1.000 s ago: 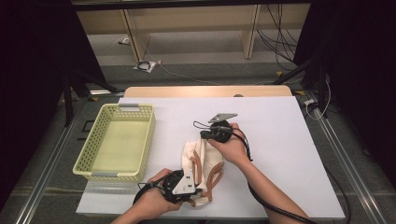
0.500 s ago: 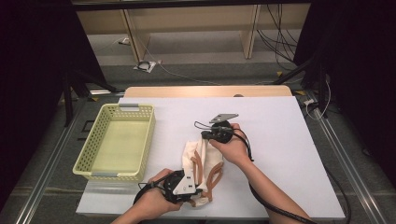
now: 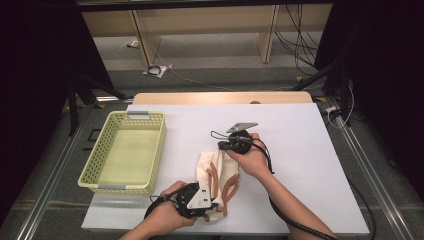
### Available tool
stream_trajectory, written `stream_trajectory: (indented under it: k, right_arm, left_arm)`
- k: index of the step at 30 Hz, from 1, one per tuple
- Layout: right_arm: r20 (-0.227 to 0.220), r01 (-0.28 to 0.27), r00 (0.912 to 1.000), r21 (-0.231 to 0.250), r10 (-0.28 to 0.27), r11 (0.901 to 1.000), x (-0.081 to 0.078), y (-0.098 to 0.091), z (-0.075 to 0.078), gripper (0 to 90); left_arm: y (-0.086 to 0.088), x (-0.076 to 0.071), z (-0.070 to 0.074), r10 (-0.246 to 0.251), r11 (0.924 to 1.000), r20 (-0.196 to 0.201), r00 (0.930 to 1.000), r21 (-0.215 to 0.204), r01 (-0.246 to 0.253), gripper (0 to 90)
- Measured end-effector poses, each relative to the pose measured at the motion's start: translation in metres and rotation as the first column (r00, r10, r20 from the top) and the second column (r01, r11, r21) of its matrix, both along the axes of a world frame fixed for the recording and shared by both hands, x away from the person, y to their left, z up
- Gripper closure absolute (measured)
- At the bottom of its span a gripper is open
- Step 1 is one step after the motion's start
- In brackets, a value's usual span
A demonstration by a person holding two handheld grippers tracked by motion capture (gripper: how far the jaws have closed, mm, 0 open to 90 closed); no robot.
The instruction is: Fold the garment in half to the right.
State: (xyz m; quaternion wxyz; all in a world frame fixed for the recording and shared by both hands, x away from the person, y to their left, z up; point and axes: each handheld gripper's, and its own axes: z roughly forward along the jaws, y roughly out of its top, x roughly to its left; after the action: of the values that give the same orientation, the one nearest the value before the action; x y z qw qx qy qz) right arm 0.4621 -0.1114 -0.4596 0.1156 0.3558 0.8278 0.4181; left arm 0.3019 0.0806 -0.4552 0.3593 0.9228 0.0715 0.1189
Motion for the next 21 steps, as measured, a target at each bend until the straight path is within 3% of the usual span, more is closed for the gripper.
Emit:
stream_trajectory:
  k: [21]
  right_arm:
    - [-0.025, 0.007, 0.9997, -0.021, -0.008, 0.9998, -0.0013, -0.0069, -0.0060, 88.6]
  left_arm:
    - [-0.0054, 0.0002, -0.0041, -0.015, 0.9998, -0.010, 0.9998, 0.010, 0.015, 83.6]
